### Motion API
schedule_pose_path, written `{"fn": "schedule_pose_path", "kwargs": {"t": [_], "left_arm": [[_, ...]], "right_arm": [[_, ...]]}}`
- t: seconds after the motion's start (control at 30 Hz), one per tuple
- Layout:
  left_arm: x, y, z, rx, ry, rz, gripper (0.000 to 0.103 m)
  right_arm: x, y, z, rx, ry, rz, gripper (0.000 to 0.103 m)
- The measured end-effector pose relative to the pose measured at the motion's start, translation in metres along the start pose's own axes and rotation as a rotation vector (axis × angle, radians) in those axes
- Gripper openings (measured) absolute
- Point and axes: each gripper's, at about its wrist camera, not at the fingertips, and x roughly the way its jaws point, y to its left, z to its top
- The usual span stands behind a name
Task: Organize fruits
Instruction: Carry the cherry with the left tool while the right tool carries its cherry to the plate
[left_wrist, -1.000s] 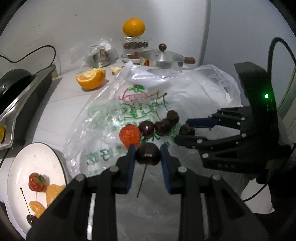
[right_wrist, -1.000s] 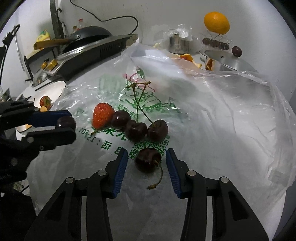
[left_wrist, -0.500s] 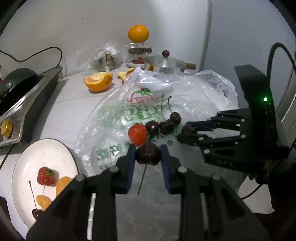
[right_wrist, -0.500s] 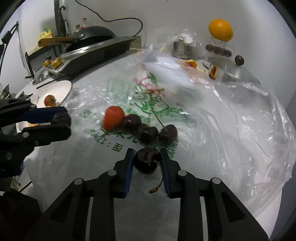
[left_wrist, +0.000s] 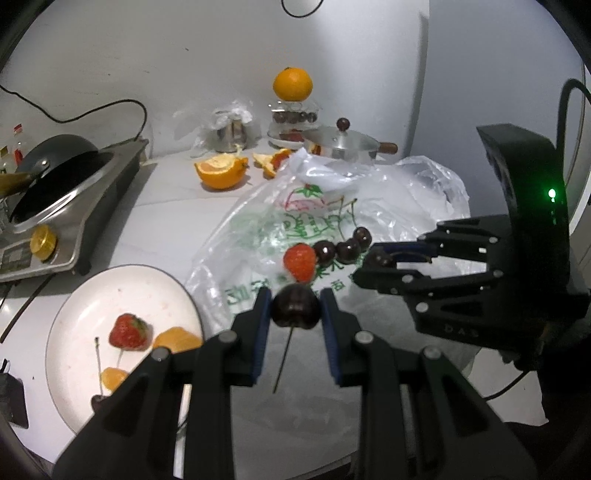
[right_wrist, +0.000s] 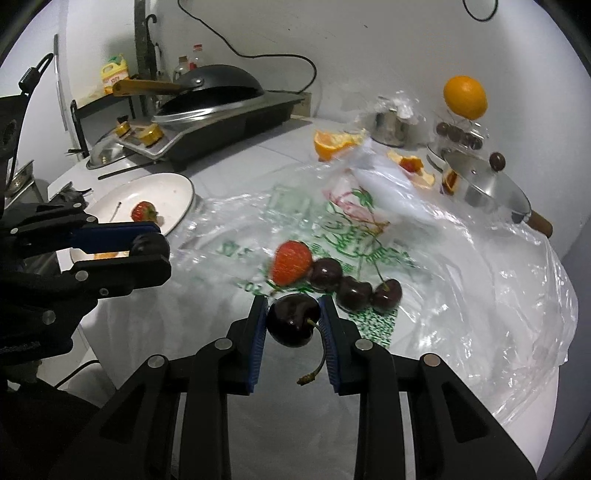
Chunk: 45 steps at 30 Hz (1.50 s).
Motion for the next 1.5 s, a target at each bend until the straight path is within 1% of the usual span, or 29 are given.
{"fn": "schedule_pose_path", "kwargs": {"t": [0.5, 0.8, 1.27, 1.5], "left_arm": [[-0.035, 0.029, -0.014, -0.04, -0.056, 0.015, 0.027], [-0.053, 0.055, -0.028, -0.078, -0.079, 0.029, 0.027], [-0.074, 0.101, -0.046, -0.152, -0.106, 0.085, 0.027], [-0.079, 0.119, -0.059, -0.171, -0.107, 0.124, 0.027]], "right_arm": [[-0.01, 0.049, 0.019, -0.065, -0.02, 0.004, 0.03], [-0.008, 0.078, 0.029, -0.102, -0.018, 0.009, 0.03], [0.003, 0.123, 0.049, -0.178, -0.007, 0.036, 0.03], [0.009, 0.142, 0.056, -0.207, -0.001, 0.055, 0.03]]}}
